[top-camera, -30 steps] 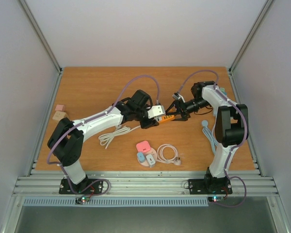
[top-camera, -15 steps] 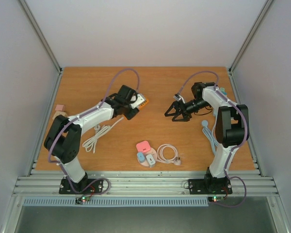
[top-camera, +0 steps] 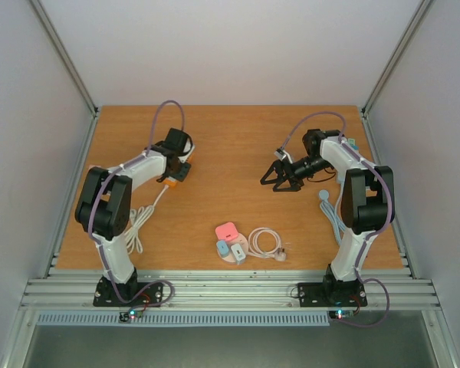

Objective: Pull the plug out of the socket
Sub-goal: Place the socket at the center of the board.

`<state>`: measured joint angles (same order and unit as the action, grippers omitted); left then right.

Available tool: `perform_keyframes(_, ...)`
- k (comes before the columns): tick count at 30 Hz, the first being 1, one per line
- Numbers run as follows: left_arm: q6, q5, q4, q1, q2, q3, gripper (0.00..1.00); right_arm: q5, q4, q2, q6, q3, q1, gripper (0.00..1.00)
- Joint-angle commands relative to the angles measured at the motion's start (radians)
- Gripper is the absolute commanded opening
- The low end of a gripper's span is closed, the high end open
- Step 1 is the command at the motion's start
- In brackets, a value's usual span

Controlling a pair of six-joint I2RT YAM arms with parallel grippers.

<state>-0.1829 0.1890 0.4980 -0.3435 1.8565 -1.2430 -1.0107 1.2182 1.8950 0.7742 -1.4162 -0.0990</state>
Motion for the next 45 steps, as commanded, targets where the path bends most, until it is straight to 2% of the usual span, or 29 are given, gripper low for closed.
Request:
perform_keyframes(1,0.050,0.039,-0.006,0.085,0.017,-0.052,0.04,0.003,-0.008,-0.032,-0.006,0.005,0.005,0.99)
perform_keyframes(22,-0.034,0.044,-0.044,0.376,0.073,-0.107,0.11,0.011,-0.014,-0.037,-0.010,0.006,0.005,0.99)
perform_keyframes(30,-0.048,0.058,-0.040,0.408,0.084,-0.110,0.18,0.017,-0.017,-0.040,-0.012,0.009,0.005,0.98)
perform_keyframes(33,-0.050,0.059,-0.034,0.410,0.085,-0.109,0.31,0.017,-0.019,-0.038,-0.015,0.010,0.005,0.99)
perform_keyframes(37,-0.047,0.062,-0.029,0.408,0.085,-0.116,0.56,0.020,-0.020,-0.041,-0.016,0.010,0.005,0.98)
perform_keyframes(45,-0.041,0.071,-0.012,0.410,0.087,-0.145,0.84,0.036,-0.030,-0.048,-0.021,0.014,0.005,0.99)
